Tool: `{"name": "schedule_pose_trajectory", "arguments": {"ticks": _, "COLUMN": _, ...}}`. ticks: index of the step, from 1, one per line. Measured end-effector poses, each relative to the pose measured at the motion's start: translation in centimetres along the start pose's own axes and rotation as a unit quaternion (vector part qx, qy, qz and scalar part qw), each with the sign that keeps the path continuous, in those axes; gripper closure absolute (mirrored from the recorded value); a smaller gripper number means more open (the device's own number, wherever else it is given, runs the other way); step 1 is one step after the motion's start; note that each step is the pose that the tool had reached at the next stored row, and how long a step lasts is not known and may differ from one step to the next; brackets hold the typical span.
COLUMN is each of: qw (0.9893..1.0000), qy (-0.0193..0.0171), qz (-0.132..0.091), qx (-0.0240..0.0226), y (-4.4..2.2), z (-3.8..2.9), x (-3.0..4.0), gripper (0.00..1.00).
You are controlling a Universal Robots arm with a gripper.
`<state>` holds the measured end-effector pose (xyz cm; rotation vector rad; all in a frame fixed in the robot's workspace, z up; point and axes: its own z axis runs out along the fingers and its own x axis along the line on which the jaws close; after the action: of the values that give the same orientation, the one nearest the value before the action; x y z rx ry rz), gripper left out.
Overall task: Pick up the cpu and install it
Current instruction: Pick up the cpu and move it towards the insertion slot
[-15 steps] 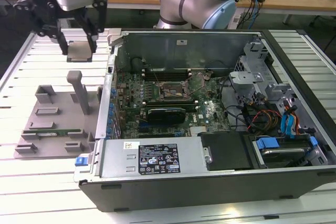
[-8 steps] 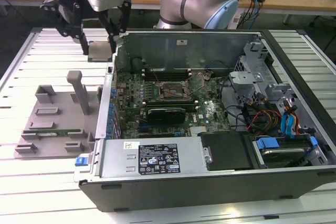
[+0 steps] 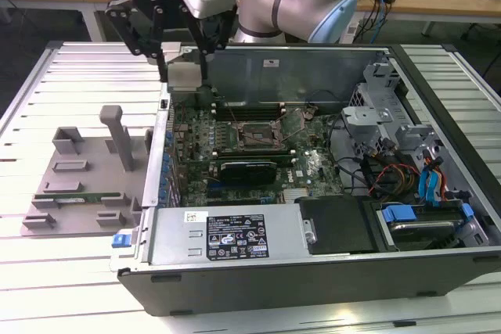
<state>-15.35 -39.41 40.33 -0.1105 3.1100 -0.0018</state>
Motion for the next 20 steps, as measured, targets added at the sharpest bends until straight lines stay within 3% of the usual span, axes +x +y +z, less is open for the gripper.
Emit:
{"name": "schedule_pose_trajectory", "arguments": {"ticks": 4, "qw": 1.0000, "qy": 0.0001, "qz": 0.000, "qx": 0.0000, "y": -0.10, "z": 0.15, "x": -1.56, "gripper": 0.46}}
{"name": "schedule_pose_trajectory", "arguments": {"ticks": 11, "qw": 1.0000, "qy": 0.0004, "qz": 0.000, "qx": 0.0000, "y": -0.17, "z": 0.73, "x": -2.94, "gripper": 0.46}}
{"name": "schedule_pose_trajectory", "arguments": {"ticks": 20, "qw": 1.0000, "qy": 0.0005, "qz": 0.000, "qx": 0.0002, "y": -0.19, "z": 2.05, "x": -6.43, "gripper": 0.46}}
